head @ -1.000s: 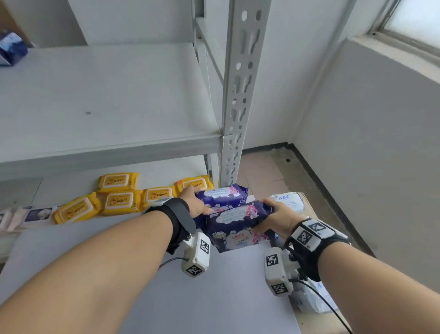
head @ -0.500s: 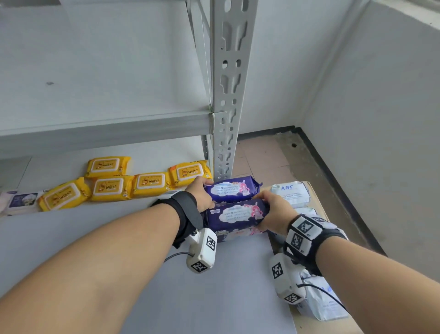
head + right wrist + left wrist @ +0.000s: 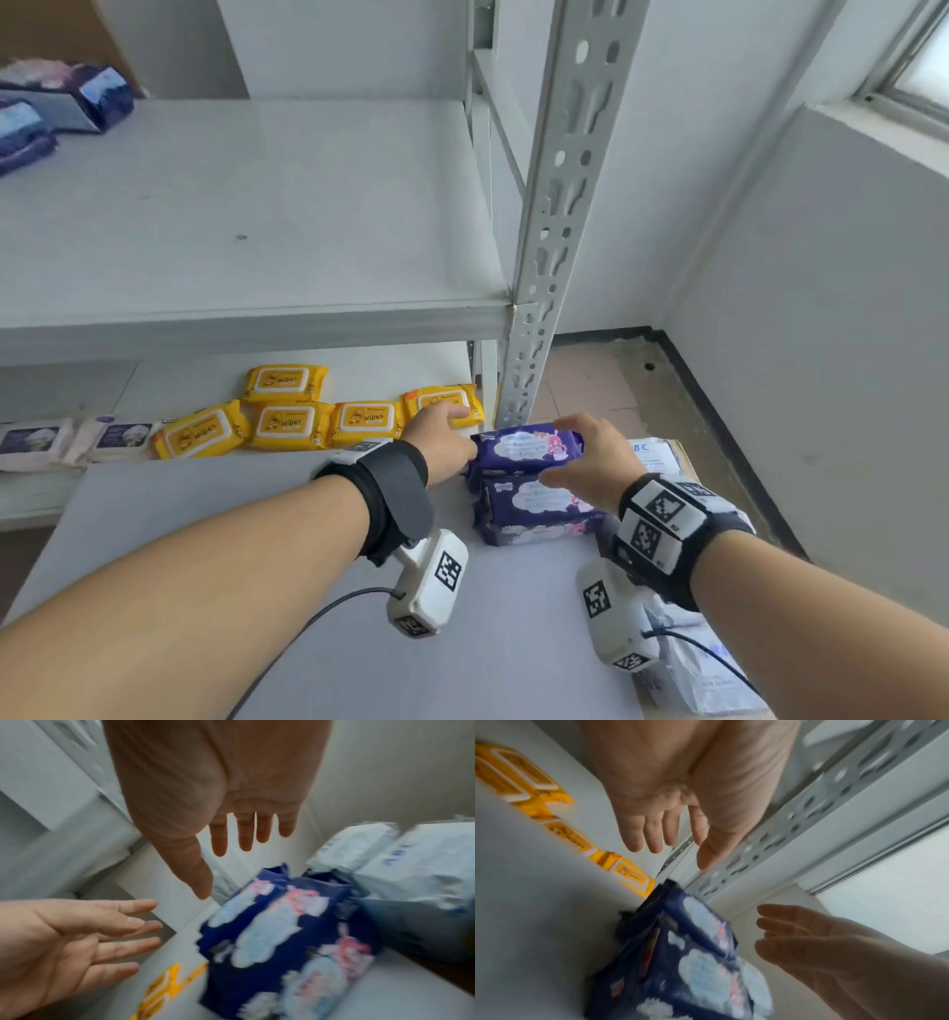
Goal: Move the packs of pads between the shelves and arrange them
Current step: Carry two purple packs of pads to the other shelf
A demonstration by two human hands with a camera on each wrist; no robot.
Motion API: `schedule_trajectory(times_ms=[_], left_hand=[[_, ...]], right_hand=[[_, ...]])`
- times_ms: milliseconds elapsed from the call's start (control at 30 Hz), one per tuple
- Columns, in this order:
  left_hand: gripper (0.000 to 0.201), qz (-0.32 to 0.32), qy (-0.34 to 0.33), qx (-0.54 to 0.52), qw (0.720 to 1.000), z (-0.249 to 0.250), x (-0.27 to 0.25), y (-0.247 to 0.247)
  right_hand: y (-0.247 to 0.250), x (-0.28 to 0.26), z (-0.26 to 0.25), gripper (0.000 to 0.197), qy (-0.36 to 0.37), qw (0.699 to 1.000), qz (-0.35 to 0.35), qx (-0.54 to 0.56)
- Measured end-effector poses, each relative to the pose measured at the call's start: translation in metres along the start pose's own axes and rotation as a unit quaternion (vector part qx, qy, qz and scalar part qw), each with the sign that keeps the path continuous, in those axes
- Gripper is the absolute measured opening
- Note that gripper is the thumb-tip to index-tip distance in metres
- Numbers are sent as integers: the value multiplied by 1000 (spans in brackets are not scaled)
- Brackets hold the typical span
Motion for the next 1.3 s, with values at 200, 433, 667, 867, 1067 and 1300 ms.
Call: schedule_trajectory(times_ms=[200, 433, 667, 867, 1067, 1300], left_hand=[[27, 77, -90, -66, 991, 13, -62, 121], [22, 194, -160, -159, 955, -36, -160, 309], [12, 255, -160, -168, 939, -120, -247, 492], [17, 250, -96, -223, 937, -167, -265, 588], [17, 230, -58, -269, 934, -176, -249, 625], [16, 201, -16, -263, 944, -179, -202, 670]], right_hand=[[3, -17, -142, 51, 126, 989, 32, 72], [-31, -70, -340, 32, 271, 955, 49, 108], [-81, -127, -503, 23, 307, 939, 72, 134], [-113, -138, -582, 28, 278, 943, 105, 146], [-117, -115, -613, 31, 255, 951, 103, 141], [-120, -60, -627, 26, 157, 977, 61, 129]])
Point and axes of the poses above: each hand's wrist, its own x-axis towards the middle knuckle, its own y-axis out of the back of the hand, z = x × y, the point moved 6 cm from there along x, towards the middle knuckle, and after that the axes turned 5 degrees about y, right-handed, at the moved point
